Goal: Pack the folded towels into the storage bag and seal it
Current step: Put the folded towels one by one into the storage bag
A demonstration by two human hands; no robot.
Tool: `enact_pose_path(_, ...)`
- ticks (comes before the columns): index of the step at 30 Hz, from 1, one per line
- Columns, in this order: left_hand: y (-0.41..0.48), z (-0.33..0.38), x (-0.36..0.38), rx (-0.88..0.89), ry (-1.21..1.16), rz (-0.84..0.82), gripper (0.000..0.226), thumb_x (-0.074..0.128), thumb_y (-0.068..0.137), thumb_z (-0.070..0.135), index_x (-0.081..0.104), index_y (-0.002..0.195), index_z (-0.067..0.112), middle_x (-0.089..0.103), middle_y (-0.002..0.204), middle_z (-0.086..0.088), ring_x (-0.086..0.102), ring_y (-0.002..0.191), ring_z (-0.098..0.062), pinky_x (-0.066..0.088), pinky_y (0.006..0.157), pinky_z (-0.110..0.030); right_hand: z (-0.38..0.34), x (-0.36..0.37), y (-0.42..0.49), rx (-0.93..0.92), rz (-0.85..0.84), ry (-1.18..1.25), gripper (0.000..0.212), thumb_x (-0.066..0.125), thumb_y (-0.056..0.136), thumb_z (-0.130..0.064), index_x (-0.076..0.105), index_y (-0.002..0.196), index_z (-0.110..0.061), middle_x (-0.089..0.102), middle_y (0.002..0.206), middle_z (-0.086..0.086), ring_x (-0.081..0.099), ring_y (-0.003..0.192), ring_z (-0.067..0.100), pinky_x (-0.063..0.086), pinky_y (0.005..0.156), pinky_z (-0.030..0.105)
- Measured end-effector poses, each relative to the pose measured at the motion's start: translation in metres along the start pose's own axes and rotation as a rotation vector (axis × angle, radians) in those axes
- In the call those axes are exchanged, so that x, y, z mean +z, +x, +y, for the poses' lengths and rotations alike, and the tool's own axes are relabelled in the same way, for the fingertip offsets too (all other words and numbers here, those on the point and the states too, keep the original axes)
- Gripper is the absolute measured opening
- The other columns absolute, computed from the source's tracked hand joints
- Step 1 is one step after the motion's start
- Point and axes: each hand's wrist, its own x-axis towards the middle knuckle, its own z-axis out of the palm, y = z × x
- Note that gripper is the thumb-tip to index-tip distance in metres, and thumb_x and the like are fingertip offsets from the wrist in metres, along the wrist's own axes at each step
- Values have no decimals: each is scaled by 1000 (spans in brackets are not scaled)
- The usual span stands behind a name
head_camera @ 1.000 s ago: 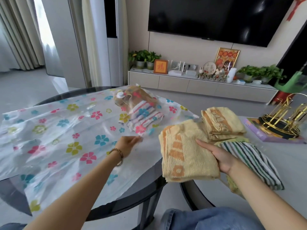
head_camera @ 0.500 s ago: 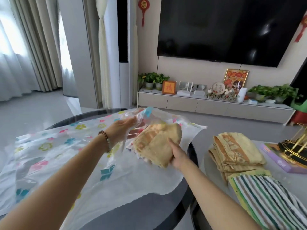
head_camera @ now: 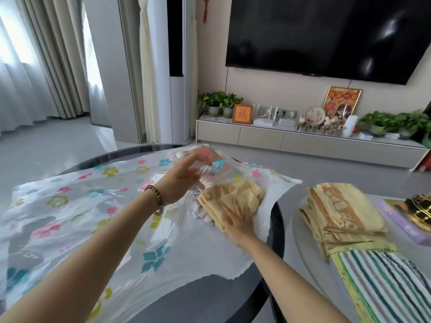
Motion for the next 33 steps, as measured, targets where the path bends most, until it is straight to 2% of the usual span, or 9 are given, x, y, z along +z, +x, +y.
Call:
enact_pose_path(3,-5,5,7,-15,69,-58,48,32,91,-13,58,105,26,61,109,-1,62,66,-1,54,70,-22,-3,-17,-8,-18,-95,67,52,18,98,-49,16,148,-36,-1,160,-6,-14,146,11,-10,118,40)
enact_pose_path(7,-11,4,27,-74,13,-52,40,44,90,-6,59,115,21,63,111,0,59,70,9,50,72,-9,10,-56,-64,-41,-159,271,40,46,94,-42,46,134,-38,26,154,-10,18,144,9,16,117,34)
enact_pose_path(12,-10,4,70,-112,64,-26,35,77,72,18,67,106,22,66,104,8,63,82,-7,48,71,-5,43,-114,-148,-26,-44,438,21,56,93,-22,64,107,-36,61,124,-10,51,121,3,36,108,26)
enact_pose_path(16,-4,4,110,-135,5,59,36,78,71,23,68,105,17,65,103,8,63,76,-6,45,66,0,96,-159,-200,124,191,405,31,66,84,-32,59,114,-36,55,129,-9,44,128,11,34,96,24)
enact_pose_path(21,-1,1,154,-205,26,99,39,77,72,30,68,107,16,68,107,4,64,85,-13,44,76,-18,164,-195,-246,575,220,343,124,72,44,-74,21,146,-25,23,154,3,28,139,22,32,108,39)
enact_pose_path(23,-2,-3,167,-225,31,105,40,77,72,31,68,107,15,68,108,2,64,84,-13,43,77,-20,188,-197,-255,690,167,368,145,72,27,-80,10,148,-28,15,158,4,25,141,28,31,111,46)
enact_pose_path(28,-9,-12,183,-294,51,99,43,77,68,39,69,104,18,70,102,1,65,90,-17,50,90,-33,208,-186,-259,737,118,370,136,76,46,-70,4,150,-20,20,157,7,28,140,28,31,112,43)
enact_pose_path(30,-11,-13,185,-299,60,92,42,77,68,40,69,104,18,69,104,1,65,89,-17,49,90,-33,210,-182,-255,766,152,307,140,76,43,-71,5,149,-14,22,155,11,27,140,30,31,111,44)
enact_pose_path(33,-12,-13,187,-293,59,100,42,77,69,38,69,105,18,68,108,1,65,90,-18,48,89,-32,208,-180,-251,829,258,150,123,76,59,-61,12,145,-1,25,152,17,28,139,33,33,109,42)
